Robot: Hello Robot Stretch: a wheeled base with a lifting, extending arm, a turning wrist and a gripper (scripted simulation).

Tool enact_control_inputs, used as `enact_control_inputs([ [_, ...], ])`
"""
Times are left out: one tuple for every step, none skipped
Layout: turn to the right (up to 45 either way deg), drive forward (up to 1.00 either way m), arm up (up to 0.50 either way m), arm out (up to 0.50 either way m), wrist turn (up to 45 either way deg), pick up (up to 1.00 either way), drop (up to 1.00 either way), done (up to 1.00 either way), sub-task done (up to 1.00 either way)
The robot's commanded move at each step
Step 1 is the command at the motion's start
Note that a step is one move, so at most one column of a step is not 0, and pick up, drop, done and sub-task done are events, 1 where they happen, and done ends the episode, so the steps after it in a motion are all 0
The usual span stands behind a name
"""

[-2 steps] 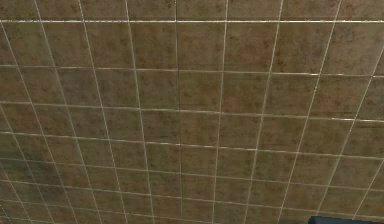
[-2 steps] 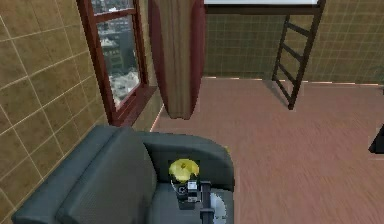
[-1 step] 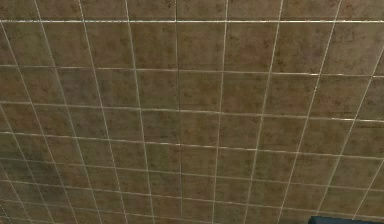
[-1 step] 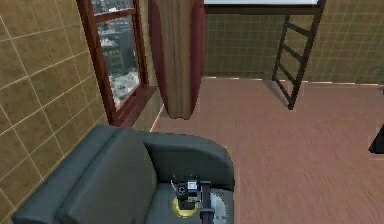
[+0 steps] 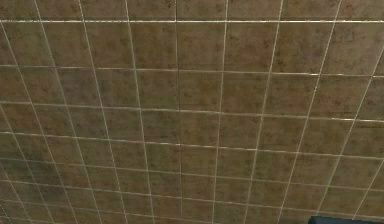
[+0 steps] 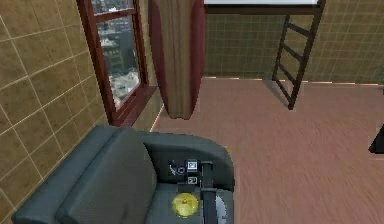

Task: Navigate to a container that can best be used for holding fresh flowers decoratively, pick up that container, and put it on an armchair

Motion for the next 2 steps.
enact_control_inputs([
  [0.0,0.0,0.0,-0.08,0.0,0.0,0.0,0.0,0.0],
  [0.0,0.0,0.0,0.0,0.0,0.0,0.0,1.0,0.0],
])
